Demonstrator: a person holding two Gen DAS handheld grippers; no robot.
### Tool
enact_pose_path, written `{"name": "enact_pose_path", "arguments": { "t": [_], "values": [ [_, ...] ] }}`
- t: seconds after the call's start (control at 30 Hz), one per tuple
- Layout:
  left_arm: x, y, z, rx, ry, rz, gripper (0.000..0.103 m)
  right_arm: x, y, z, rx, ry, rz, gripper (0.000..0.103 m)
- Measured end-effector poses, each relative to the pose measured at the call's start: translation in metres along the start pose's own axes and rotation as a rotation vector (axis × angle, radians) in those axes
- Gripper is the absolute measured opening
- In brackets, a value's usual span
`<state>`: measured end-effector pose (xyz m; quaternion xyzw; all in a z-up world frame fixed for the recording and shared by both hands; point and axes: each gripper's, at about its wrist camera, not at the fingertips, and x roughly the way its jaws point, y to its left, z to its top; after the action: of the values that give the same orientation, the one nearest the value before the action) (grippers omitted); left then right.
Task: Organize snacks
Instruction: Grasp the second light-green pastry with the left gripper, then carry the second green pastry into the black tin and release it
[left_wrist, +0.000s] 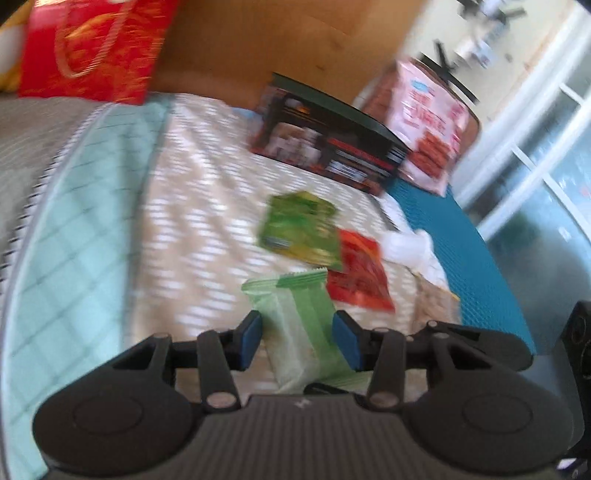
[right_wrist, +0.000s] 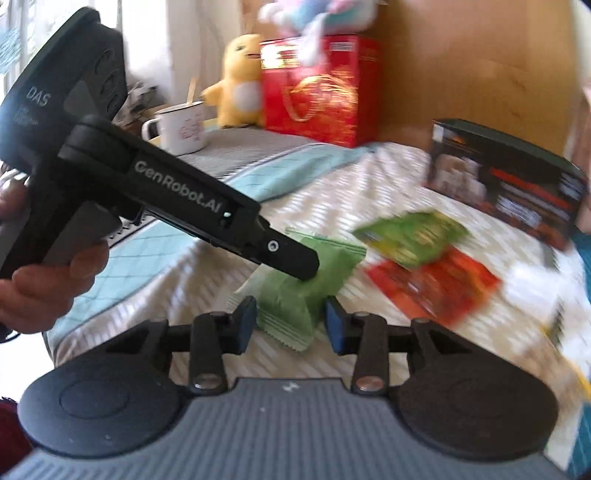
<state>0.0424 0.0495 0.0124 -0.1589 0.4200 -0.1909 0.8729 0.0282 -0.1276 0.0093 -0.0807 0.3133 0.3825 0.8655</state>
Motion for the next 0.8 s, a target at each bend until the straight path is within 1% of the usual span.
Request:
{"name": "enact_pose_path", "arguments": {
  "t": [0.1, 0.13, 0.17, 0.2, 0.27, 0.33, 0.4, 0.43, 0.47, 0.5, 0.53, 0.63, 0.67, 0.73, 0.8],
  "values": [
    [0.006, -0.015, -0.005, 0.047, 0.016, -0.023, 0.047, -0.017, -0.003, -0.015, 0.012, -0.015, -0.036, 0.045],
    [0.007, -0.019, -0.005, 0.058, 0.017, -0.016, 0.049, -0.021, -0.004, -0.020, 0.010, -0.019, -0.044, 0.045],
    [0.006, -0.021, -0.006, 0.065, 0.019, -0.010, 0.050, -0.027, -0.002, -0.024, 0.006, -0.024, -0.049, 0.048],
    [0.006, -0.021, -0.006, 0.062, 0.022, -0.010, 0.050, -0.030, -0.001, -0.027, -0.003, -0.024, -0.052, 0.055],
    [0.003, -0.017, -0.007, 0.042, 0.027, -0.013, 0.050, -0.034, 0.001, -0.031, -0.033, -0.026, -0.080, 0.062],
    [0.001, -0.014, -0.007, 0.040, 0.031, -0.011, 0.049, -0.034, 0.002, -0.032, -0.063, -0.029, -0.085, 0.063],
    [0.002, -0.019, -0.009, 0.070, 0.027, 0.001, 0.047, -0.030, -0.004, -0.030, -0.055, -0.027, -0.064, 0.062],
    [0.003, -0.022, -0.010, 0.085, 0.028, -0.001, 0.046, -0.027, -0.005, -0.029, -0.045, -0.031, -0.049, 0.062],
    [0.004, -0.027, -0.012, 0.100, 0.022, 0.011, 0.047, -0.024, -0.006, -0.027, -0.053, -0.035, -0.038, 0.054],
    [0.004, -0.031, -0.012, 0.123, 0.016, 0.028, 0.047, -0.022, -0.004, -0.026, -0.065, -0.041, -0.024, 0.050],
    [0.004, -0.033, -0.012, 0.135, 0.012, 0.037, 0.047, -0.020, -0.002, -0.024, -0.064, -0.044, -0.036, 0.048],
    [-0.002, -0.027, -0.004, 0.096, 0.004, 0.007, 0.043, -0.020, 0.001, -0.022, -0.067, -0.059, -0.064, 0.042],
    [-0.006, -0.026, 0.001, 0.089, -0.009, -0.009, 0.041, -0.022, 0.000, -0.022, -0.064, -0.072, -0.065, 0.038],
    [-0.014, -0.031, 0.012, 0.104, -0.048, -0.027, 0.041, -0.029, -0.004, -0.018, -0.054, -0.108, -0.081, 0.037],
    [-0.017, -0.039, 0.026, 0.135, -0.085, -0.025, 0.041, -0.033, -0.010, -0.010, -0.037, -0.148, -0.093, 0.037]
  ]
}}
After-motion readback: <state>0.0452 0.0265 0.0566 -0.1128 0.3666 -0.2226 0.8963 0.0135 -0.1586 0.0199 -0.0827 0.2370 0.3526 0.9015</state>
